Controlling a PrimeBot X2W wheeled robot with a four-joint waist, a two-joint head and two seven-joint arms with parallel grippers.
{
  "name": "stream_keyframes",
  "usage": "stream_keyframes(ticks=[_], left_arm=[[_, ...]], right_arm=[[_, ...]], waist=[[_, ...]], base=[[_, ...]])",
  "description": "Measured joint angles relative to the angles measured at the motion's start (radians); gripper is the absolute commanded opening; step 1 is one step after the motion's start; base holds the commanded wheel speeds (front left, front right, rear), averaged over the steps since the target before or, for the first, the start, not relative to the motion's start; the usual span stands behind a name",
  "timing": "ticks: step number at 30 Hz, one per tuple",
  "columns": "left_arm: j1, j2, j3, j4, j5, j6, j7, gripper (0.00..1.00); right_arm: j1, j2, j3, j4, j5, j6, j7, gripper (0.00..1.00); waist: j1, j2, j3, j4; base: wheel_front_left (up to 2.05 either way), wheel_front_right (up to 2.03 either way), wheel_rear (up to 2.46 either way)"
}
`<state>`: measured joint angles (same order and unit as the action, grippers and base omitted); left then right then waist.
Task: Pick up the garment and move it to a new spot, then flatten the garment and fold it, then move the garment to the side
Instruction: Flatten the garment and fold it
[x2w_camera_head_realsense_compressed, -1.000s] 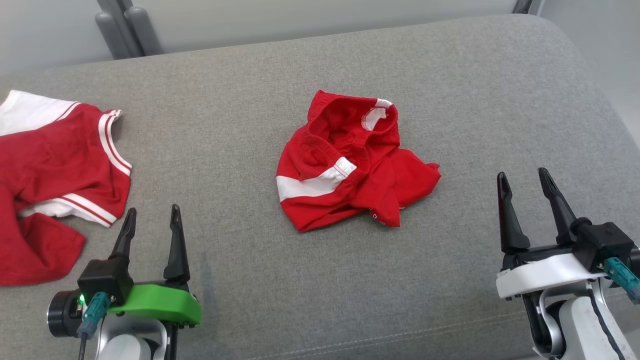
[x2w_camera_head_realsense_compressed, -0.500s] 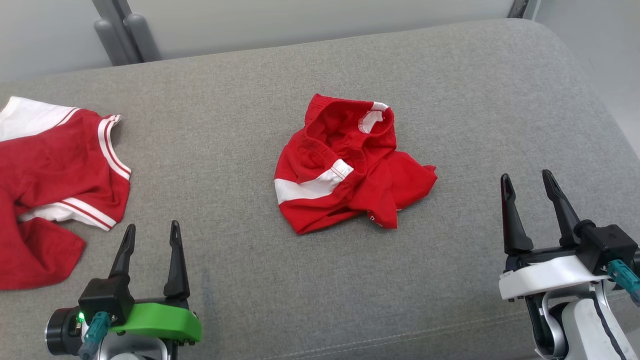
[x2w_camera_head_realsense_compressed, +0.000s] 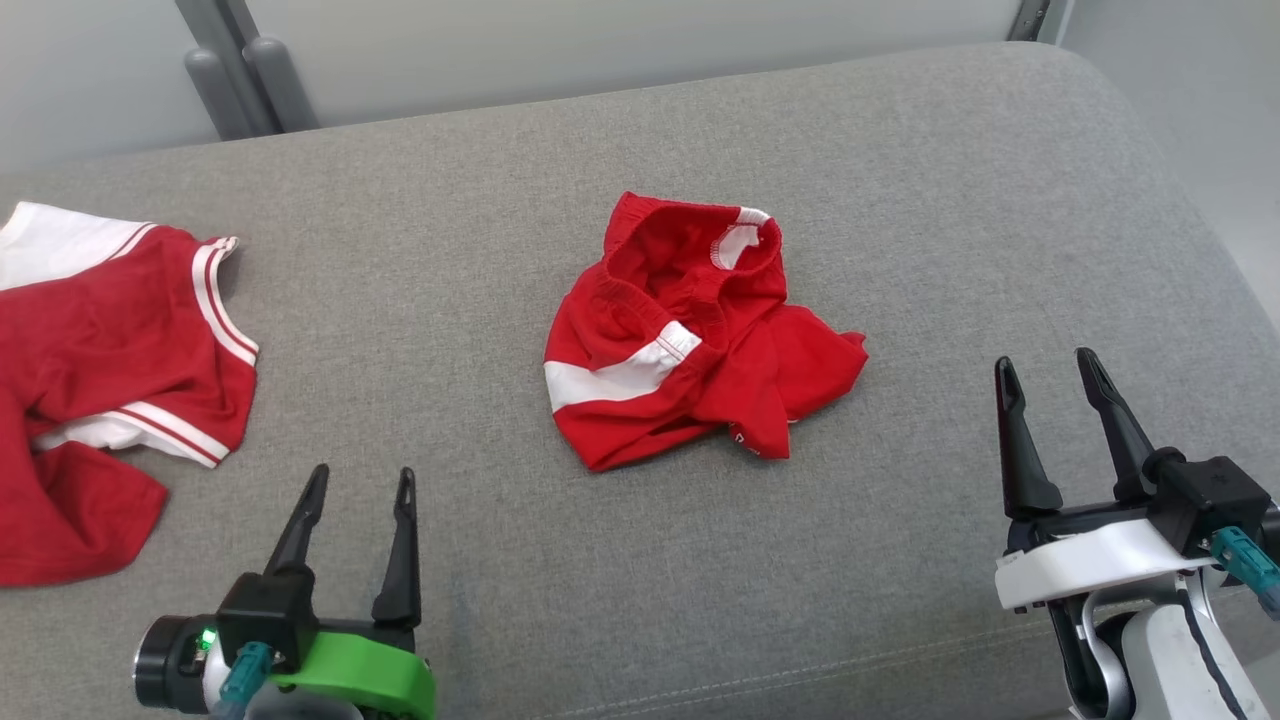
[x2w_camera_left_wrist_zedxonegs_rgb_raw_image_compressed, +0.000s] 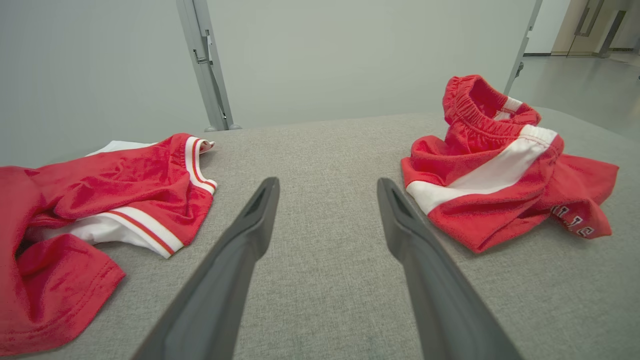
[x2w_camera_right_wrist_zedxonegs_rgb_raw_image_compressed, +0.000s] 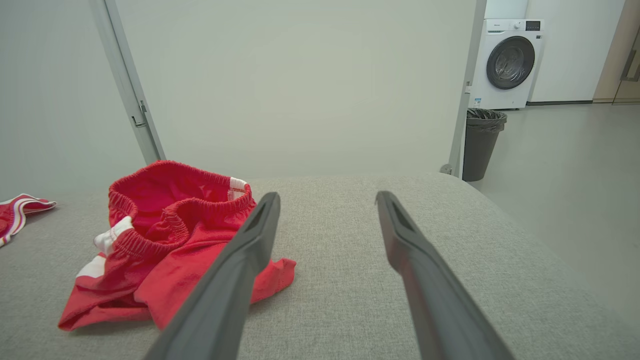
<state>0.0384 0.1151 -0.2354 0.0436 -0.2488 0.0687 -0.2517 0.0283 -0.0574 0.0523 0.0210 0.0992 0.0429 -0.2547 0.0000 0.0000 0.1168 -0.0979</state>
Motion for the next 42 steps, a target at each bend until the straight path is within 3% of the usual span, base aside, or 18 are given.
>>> stream_keyframes(ticks=[6, 15, 25, 42], left_arm=[[-0.022, 0.025, -0.094, 0.025, 0.042, -0.066, 0.000, 1.00], [-0.205, 0.069, -0.257, 0.050, 0.163, -0.174, 0.074, 1.00], [-0.407, 0.071, -0.411, 0.076, 0.226, -0.194, 0.173, 1.00], [-0.645, 0.061, -0.581, 0.178, 0.216, -0.197, 0.292, 1.00]], right_arm=[[0.000, 0.000, 0.012, -0.007, 0.000, 0.008, 0.000, 1.00], [-0.025, 0.002, 0.040, -0.015, -0.001, 0.020, 0.000, 1.00], [-0.066, 0.006, 0.048, -0.015, 0.000, 0.022, 0.000, 1.00], [-0.095, 0.011, 0.056, -0.012, 0.011, 0.026, 0.000, 1.00]], waist=[[0.0000, 0.0000, 0.011, -0.004], [0.0000, 0.0000, 0.058, -0.023], [0.0000, 0.0000, 0.123, -0.068], [0.0000, 0.0000, 0.191, -0.109]], base=[[0.00, 0.00, 0.00], [0.00, 0.00, 0.00], [0.00, 0.00, 0.00], [0.00, 0.00, 0.00]])
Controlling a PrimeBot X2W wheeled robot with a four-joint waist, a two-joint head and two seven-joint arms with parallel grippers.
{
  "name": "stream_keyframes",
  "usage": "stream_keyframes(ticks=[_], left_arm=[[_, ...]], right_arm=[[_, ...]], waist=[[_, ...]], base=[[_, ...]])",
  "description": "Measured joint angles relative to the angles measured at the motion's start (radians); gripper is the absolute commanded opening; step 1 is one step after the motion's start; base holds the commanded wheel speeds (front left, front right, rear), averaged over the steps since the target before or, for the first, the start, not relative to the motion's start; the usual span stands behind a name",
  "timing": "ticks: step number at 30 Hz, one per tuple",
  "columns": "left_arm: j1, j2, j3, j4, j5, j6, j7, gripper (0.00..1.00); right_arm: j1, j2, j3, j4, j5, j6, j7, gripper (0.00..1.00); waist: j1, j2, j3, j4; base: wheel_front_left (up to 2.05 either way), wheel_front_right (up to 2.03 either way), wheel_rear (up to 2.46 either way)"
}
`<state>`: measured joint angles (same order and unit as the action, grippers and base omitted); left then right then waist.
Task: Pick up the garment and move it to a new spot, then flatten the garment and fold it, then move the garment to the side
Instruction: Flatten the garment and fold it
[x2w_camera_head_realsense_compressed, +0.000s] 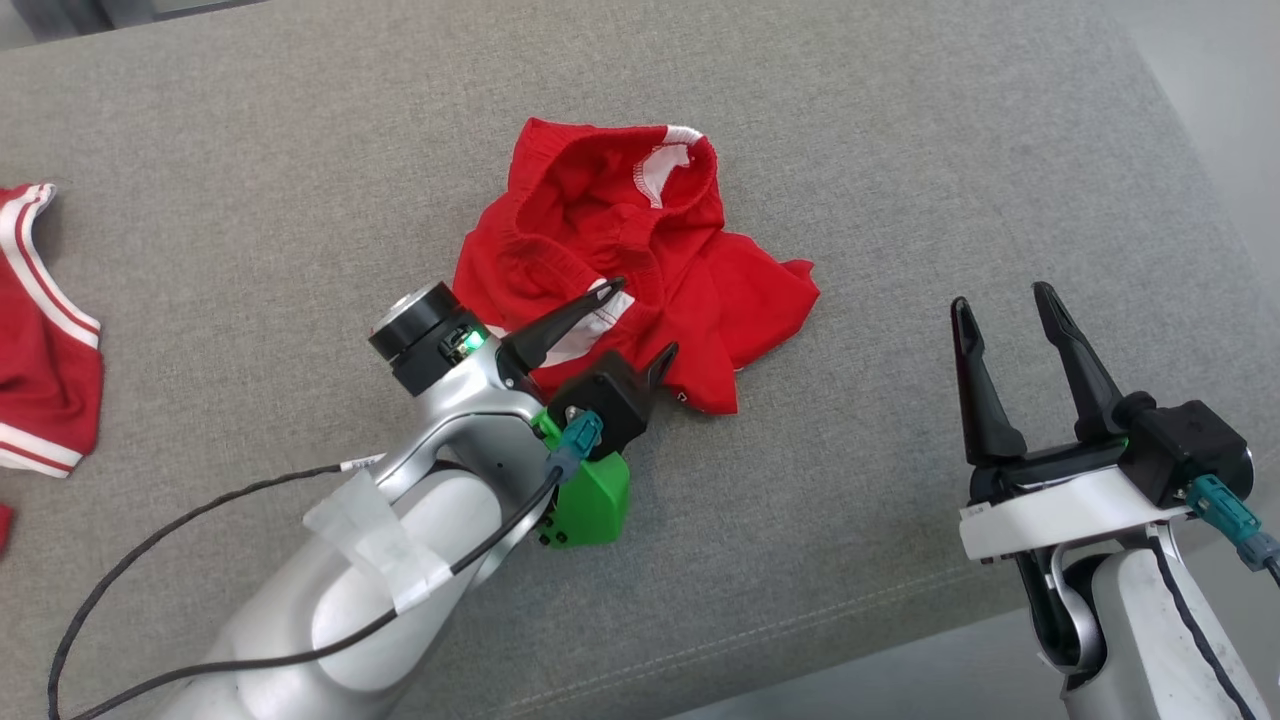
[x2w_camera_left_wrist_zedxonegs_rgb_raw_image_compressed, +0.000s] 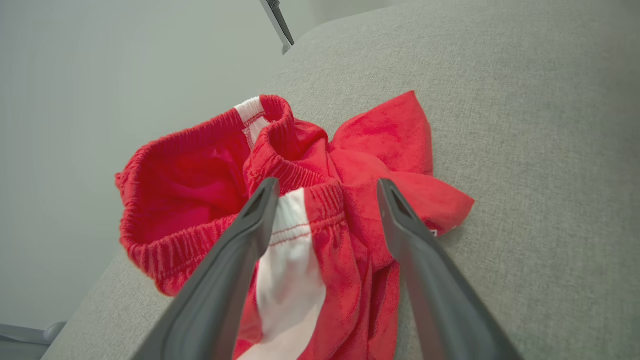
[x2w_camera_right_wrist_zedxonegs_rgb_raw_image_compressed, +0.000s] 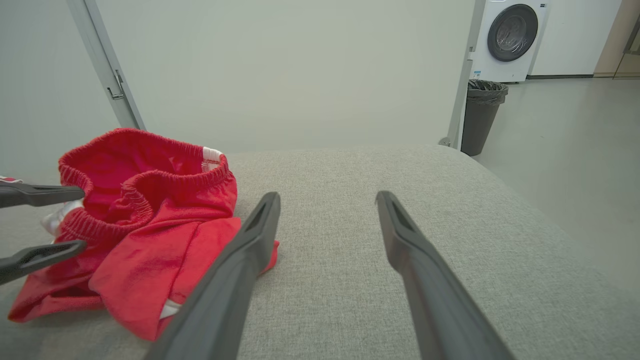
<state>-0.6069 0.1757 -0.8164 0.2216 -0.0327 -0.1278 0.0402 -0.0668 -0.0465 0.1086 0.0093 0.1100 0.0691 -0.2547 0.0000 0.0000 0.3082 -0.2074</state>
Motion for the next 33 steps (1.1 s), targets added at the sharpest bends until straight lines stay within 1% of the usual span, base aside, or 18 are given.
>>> stream_keyframes(ticks=[9, 14, 15, 17, 18, 22, 25, 27, 28, 29, 30, 33], left_arm=[[-0.071, 0.001, -0.008, 0.058, -0.008, 0.000, 0.054, 1.00], [-0.095, 0.017, -0.040, 0.070, -0.014, -0.001, 0.083, 1.00], [-0.099, 0.021, -0.046, 0.071, -0.015, -0.001, 0.087, 0.97], [-0.101, 0.024, -0.051, 0.071, -0.017, -0.001, 0.091, 0.75], [-0.103, 0.024, -0.054, 0.072, -0.020, -0.001, 0.092, 0.67], [-0.107, 0.024, -0.067, 0.071, -0.027, -0.001, 0.102, 0.49], [-0.108, 0.028, -0.076, 0.065, -0.036, -0.001, 0.110, 0.43], [-0.111, 0.032, -0.076, 0.060, -0.043, -0.001, 0.110, 0.33], [-0.111, 0.033, -0.071, 0.058, -0.050, -0.001, 0.110, 0.26], [-0.111, 0.033, -0.061, 0.055, -0.060, -0.001, 0.110, 0.15], [-0.111, 0.033, -0.048, 0.052, -0.070, -0.001, 0.110, 0.00], [-0.112, 0.029, 0.001, 0.044, -0.100, -0.001, 0.099, 0.00]], right_arm=[[-0.013, 0.001, 0.005, 0.004, 0.005, 0.000, 0.000, 1.00], [-0.013, 0.001, 0.004, 0.006, 0.005, -0.001, 0.000, 1.00], [-0.013, 0.001, 0.004, 0.007, 0.006, -0.002, 0.000, 1.00], [-0.013, 0.001, 0.004, 0.007, 0.006, -0.002, 0.000, 1.00], [-0.014, 0.001, 0.004, 0.007, 0.006, -0.002, 0.000, 1.00], [-0.017, 0.001, 0.004, 0.007, 0.006, -0.002, 0.000, 1.00], [-0.018, 0.001, 0.004, 0.007, 0.006, -0.008, 0.000, 1.00], [-0.018, 0.001, 0.002, 0.007, 0.006, -0.008, 0.000, 1.00], [-0.018, 0.002, 0.002, 0.008, 0.005, -0.008, 0.000, 1.00], [-0.018, 0.002, 0.001, 0.008, 0.005, -0.008, 0.000, 1.00], [-0.018, 0.001, 0.001, 0.008, 0.006, -0.008, 0.000, 1.00], [-0.022, 0.002, -0.002, 0.010, 0.005, -0.008, 0.000, 1.00]], waist=[[0.0000, 0.0000, 0.017, 0.005], [0.0000, 0.0000, 0.019, 0.012], [0.0000, 0.0000, 0.020, 0.014], [0.0000, 0.0000, 0.020, 0.016], [0.0000, 0.0000, 0.020, 0.018], [0.0000, 0.0000, 0.021, 0.027], [0.0000, 0.0000, 0.021, 0.033], [0.0000, 0.0000, 0.021, 0.038], [0.0000, 0.0000, 0.020, 0.040], [0.0000, 0.0000, 0.020, 0.043], [0.0000, 0.0000, 0.019, 0.045], [0.0000, 0.0000, 0.017, 0.053]], base=[[0.00, 0.00, 0.00], [0.00, 0.00, 0.00], [0.00, 0.00, 0.00], [0.00, 0.00, 0.00], [0.00, 0.00, 0.00], [0.00, 0.00, 0.00], [0.00, 0.00, 0.00], [0.00, 0.00, 0.00], [0.00, 0.00, 0.00], [0.00, 0.00, 0.00], [0.00, 0.00, 0.00], [0.00, 0.00, 0.00]])
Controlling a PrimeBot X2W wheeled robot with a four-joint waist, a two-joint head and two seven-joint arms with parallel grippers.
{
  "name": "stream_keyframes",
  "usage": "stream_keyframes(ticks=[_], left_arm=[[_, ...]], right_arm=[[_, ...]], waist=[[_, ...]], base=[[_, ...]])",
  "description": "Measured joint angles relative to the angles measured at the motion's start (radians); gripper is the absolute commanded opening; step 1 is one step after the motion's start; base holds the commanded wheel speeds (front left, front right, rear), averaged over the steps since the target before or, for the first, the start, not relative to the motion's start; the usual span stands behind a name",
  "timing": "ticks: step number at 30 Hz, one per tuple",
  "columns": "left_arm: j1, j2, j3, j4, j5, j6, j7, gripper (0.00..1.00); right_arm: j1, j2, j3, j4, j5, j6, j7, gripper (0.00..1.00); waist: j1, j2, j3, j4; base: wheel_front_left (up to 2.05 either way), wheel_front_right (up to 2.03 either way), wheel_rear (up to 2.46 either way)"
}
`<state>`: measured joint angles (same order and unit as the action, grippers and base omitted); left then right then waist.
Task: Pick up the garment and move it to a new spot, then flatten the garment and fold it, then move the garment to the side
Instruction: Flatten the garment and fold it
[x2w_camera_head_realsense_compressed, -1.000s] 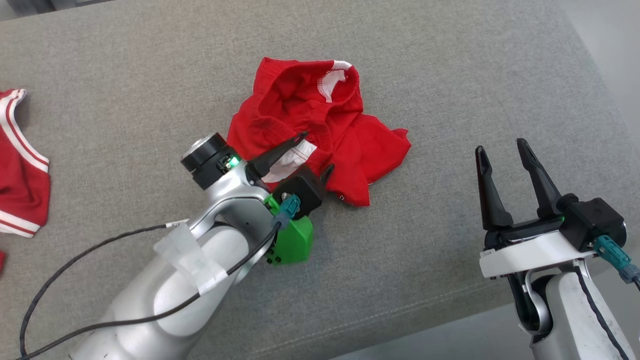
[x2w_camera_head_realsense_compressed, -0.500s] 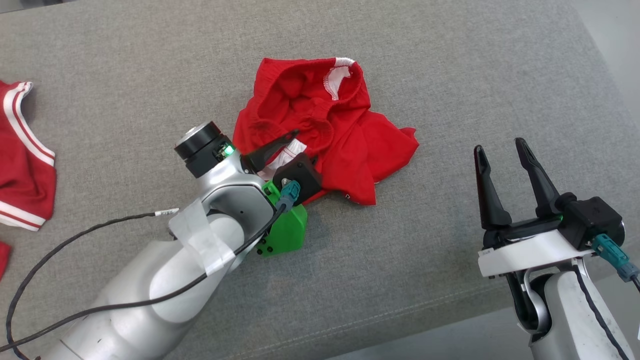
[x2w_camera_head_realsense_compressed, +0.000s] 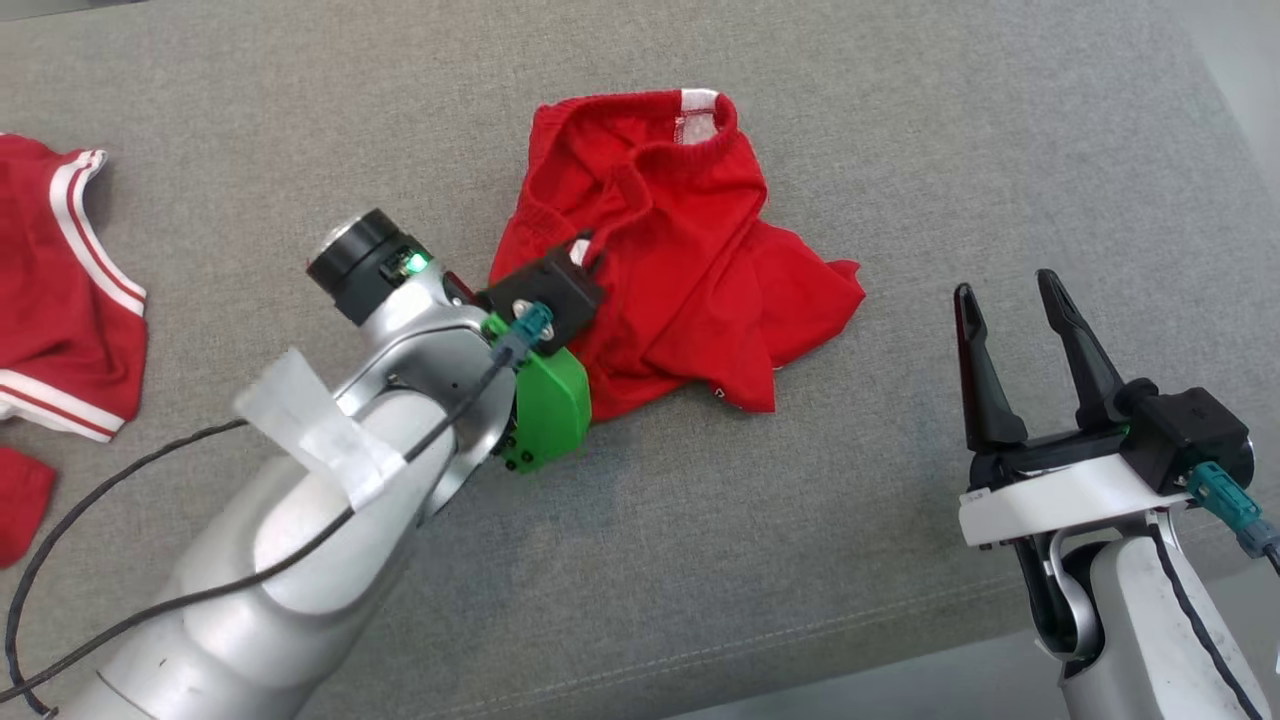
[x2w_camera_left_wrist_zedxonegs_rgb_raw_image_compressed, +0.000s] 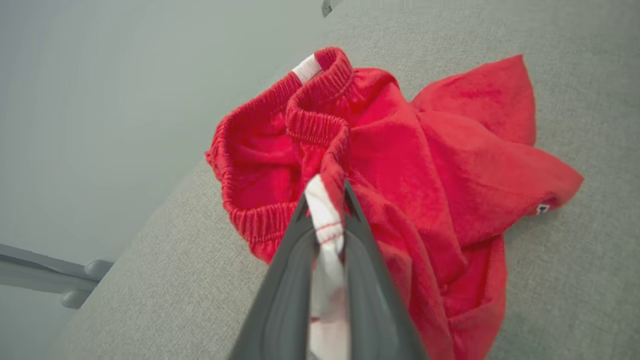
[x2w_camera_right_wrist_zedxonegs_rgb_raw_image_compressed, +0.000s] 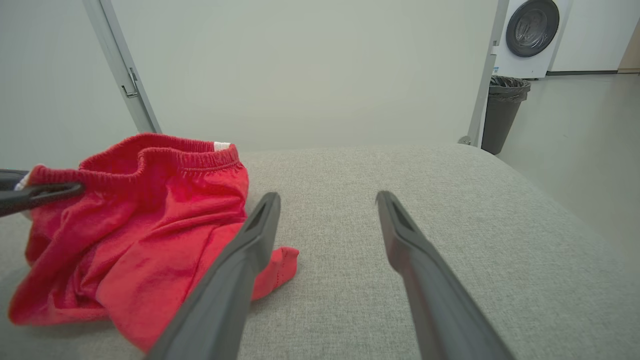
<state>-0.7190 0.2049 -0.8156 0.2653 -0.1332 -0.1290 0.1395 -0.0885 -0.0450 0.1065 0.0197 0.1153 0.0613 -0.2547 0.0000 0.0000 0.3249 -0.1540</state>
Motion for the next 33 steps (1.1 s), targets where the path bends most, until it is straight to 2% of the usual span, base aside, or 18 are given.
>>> stream_keyframes(ticks=[3, 12, 16, 21, 24, 33], left_arm=[[0.000, -0.008, 0.066, -0.010, -0.066, 0.009, -0.006, 0.00], [0.000, -0.005, 0.295, -0.016, -0.240, 0.085, -0.045, 0.00], [0.001, 0.006, 0.364, -0.004, -0.291, 0.104, -0.063, 0.00], [0.007, -0.025, 0.407, 0.013, -0.374, 0.104, -0.071, 0.00], [0.008, -0.035, 0.417, 0.013, -0.394, 0.114, -0.070, 0.00], [0.007, 0.020, 0.530, 0.057, -0.351, 0.218, -0.120, 0.00]], right_arm=[[-0.005, 0.000, 0.008, 0.005, 0.000, 0.002, 0.000, 1.00], [-0.028, -0.001, 0.059, 0.036, -0.010, 0.026, 0.000, 1.00], [-0.028, -0.001, 0.089, 0.071, -0.011, 0.036, 0.000, 1.00], [-0.028, -0.006, 0.119, 0.118, -0.011, 0.045, 0.000, 1.00], [-0.029, -0.006, 0.157, 0.147, -0.011, 0.053, 0.000, 1.00], [-0.100, -0.019, 0.217, 0.226, -0.011, 0.062, 0.000, 1.00]], waist=[[0.0000, 0.0000, -0.006, 0.009], [0.0000, 0.0000, -0.017, 0.025], [0.0000, 0.0000, -0.023, 0.031], [0.0000, 0.0000, -0.032, 0.042], [0.0000, 0.0000, -0.037, 0.046], [0.0000, 0.0000, -0.043, 0.050]], base=[[0.00, 0.00, 0.00], [0.00, 0.00, 0.00], [0.00, 0.00, 0.00], [0.00, 0.00, 0.00], [0.00, 0.00, 0.00], [0.00, 0.00, 0.00]])
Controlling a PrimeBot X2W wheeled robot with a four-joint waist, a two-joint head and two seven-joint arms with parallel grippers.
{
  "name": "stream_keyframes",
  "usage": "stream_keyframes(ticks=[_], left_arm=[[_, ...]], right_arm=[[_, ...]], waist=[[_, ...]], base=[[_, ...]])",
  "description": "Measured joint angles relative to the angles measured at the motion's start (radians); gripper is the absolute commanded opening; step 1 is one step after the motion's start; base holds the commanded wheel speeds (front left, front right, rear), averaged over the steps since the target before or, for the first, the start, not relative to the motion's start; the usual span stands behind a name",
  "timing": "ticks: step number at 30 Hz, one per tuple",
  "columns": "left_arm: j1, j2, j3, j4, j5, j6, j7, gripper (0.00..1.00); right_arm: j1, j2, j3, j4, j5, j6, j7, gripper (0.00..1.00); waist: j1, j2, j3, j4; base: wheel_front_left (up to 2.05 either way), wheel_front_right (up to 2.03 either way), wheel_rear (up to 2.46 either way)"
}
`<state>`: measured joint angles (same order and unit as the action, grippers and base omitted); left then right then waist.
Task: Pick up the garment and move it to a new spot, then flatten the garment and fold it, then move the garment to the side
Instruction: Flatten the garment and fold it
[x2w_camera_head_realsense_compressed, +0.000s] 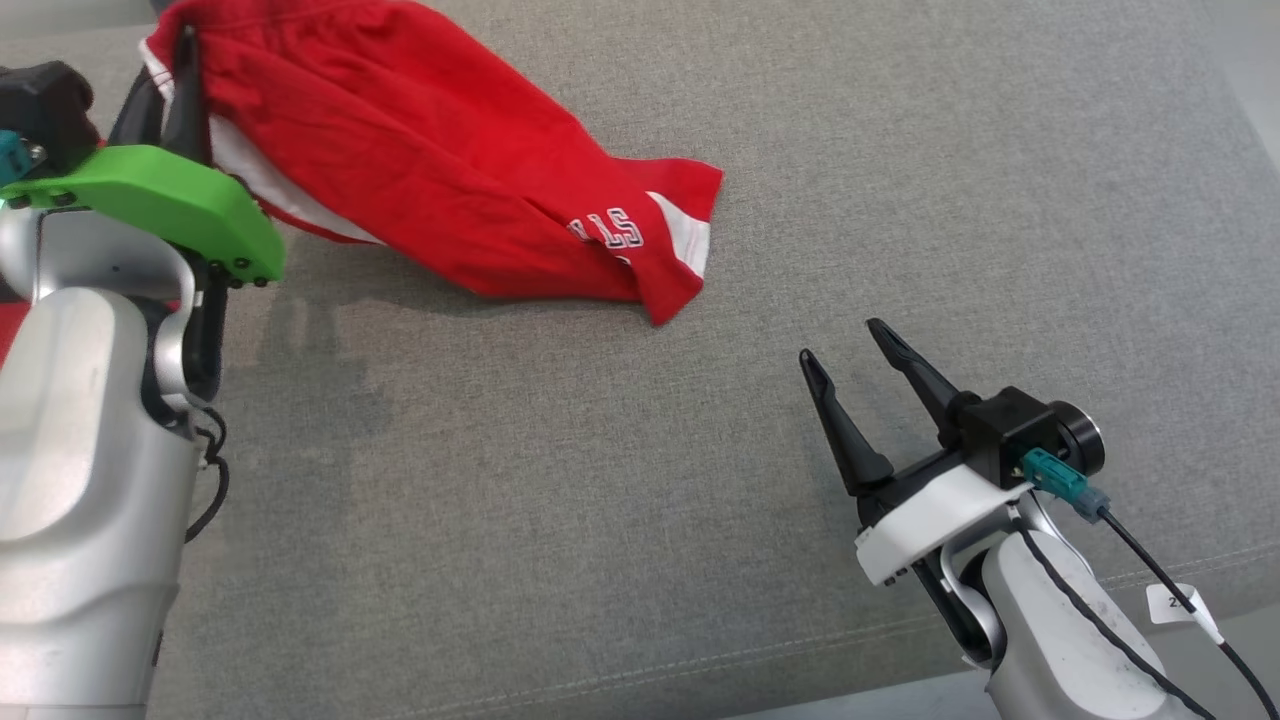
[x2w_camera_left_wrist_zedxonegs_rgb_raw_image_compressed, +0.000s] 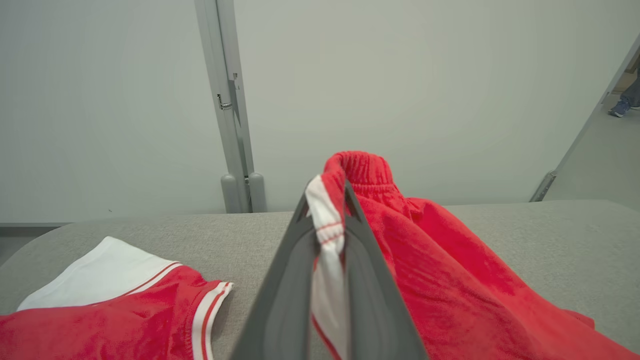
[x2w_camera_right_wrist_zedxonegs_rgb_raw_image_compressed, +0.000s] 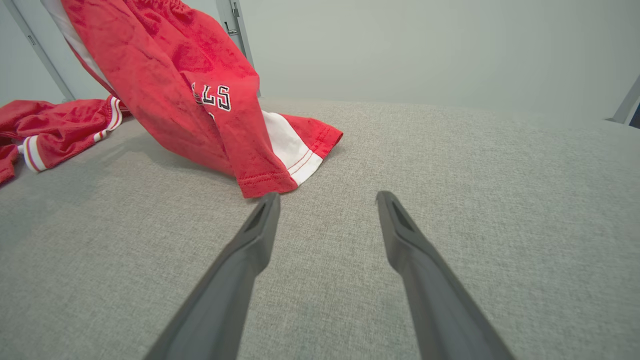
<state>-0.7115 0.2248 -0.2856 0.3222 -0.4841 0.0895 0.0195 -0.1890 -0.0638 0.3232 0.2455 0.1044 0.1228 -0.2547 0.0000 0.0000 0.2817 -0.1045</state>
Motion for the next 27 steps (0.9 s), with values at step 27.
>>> stream_keyframes(ticks=[27], left_arm=[[-0.105, -0.216, 0.029, -0.148, -0.341, -0.052, 0.043, 0.00]], right_arm=[[-0.110, 0.001, 0.098, 0.070, 0.066, 0.000, 0.000, 1.00]], waist=[[0.0000, 0.0000, -0.016, 0.017]], base=[[0.00, 0.00, 0.00]])
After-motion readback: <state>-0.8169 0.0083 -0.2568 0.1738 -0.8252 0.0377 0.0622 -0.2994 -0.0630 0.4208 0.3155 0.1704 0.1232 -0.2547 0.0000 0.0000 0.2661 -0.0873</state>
